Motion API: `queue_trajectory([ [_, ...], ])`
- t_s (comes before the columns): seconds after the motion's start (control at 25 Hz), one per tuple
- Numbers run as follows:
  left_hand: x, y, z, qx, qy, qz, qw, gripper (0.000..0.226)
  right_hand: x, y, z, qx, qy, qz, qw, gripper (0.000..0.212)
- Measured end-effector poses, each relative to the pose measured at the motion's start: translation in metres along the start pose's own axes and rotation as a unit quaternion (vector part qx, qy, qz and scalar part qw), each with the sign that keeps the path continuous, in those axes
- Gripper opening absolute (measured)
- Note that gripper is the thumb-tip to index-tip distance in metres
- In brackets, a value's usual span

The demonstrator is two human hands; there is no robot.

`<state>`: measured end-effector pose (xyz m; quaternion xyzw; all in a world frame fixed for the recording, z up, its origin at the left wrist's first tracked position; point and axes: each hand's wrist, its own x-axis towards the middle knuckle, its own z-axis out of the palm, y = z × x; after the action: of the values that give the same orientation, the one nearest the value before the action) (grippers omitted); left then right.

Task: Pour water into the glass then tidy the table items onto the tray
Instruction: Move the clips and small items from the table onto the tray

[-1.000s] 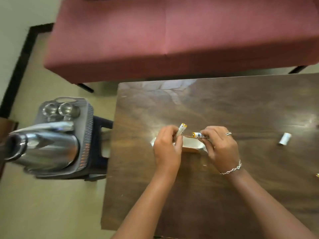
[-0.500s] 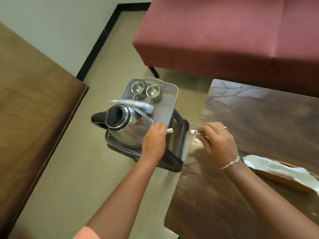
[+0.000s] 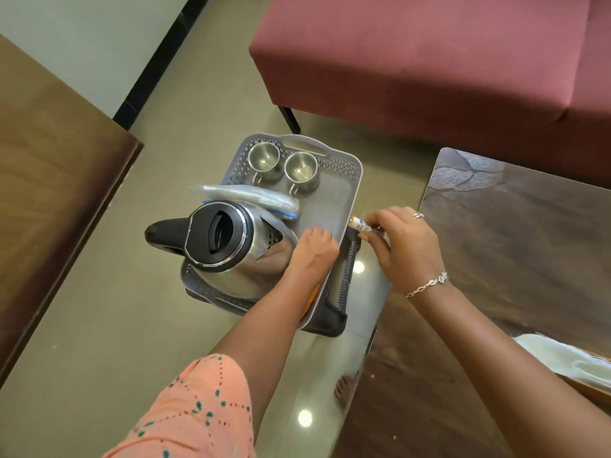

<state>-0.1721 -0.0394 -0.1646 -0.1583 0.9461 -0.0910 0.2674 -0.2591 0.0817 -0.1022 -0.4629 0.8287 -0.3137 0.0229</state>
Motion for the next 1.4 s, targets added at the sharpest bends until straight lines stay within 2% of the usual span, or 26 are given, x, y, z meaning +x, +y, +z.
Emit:
queue_trajectory([
  [0.08,0.001,0.002,0.005,-0.004,0.044,0.003,0.999,0.029,0.016,-0.001,0.005,-0.005,-0.019,0.016,1.0,0.011],
  [0.12,0.001,0.002,0.007,-0.01,0.031,0.006,0.999,0.034,0.024,-0.003,0.007,-0.01,-0.035,0.017,0.999,0.011],
  [0.32,-0.012,0.003,0.006,0.034,-0.036,-0.008,0.999,0.031,0.057,-0.014,0.03,-0.057,-0.197,-0.025,0.978,0.017],
  [0.52,-0.046,0.009,0.005,0.245,-0.068,0.05,0.966,0.058,0.079,-0.021,0.07,-0.159,-0.353,-0.054,0.92,0.015],
  [0.68,-0.072,0.009,0.017,0.213,-0.029,0.088,0.973,0.059,0.076,-0.031,0.093,-0.229,-0.444,-0.083,0.862,0.015],
  [0.8,-0.087,0.003,0.021,0.183,-0.009,0.117,0.976,0.054,0.073,-0.033,0.108,-0.243,-0.461,-0.085,0.849,0.021],
  [0.96,-0.099,-0.001,0.036,0.092,0.051,0.067,0.992,0.05,0.071,-0.033,0.117,-0.228,-0.457,-0.066,0.857,0.023],
  [1.04,-0.106,-0.001,0.032,0.056,0.025,0.067,0.996,0.056,0.071,-0.034,0.117,-0.224,-0.465,-0.07,0.853,0.02],
  [1.2,-0.104,0.005,0.031,-0.006,0.069,0.045,0.997,0.059,0.069,-0.027,0.116,-0.226,-0.471,-0.066,0.85,0.015],
  [1.32,-0.101,0.005,0.028,0.015,0.087,0.034,0.996,0.056,0.068,-0.024,0.11,-0.223,-0.473,-0.081,0.849,0.033],
  [1.4,-0.101,0.005,0.031,0.02,0.119,0.028,0.992,0.054,0.067,-0.021,0.105,-0.219,-0.461,-0.099,0.854,0.037],
])
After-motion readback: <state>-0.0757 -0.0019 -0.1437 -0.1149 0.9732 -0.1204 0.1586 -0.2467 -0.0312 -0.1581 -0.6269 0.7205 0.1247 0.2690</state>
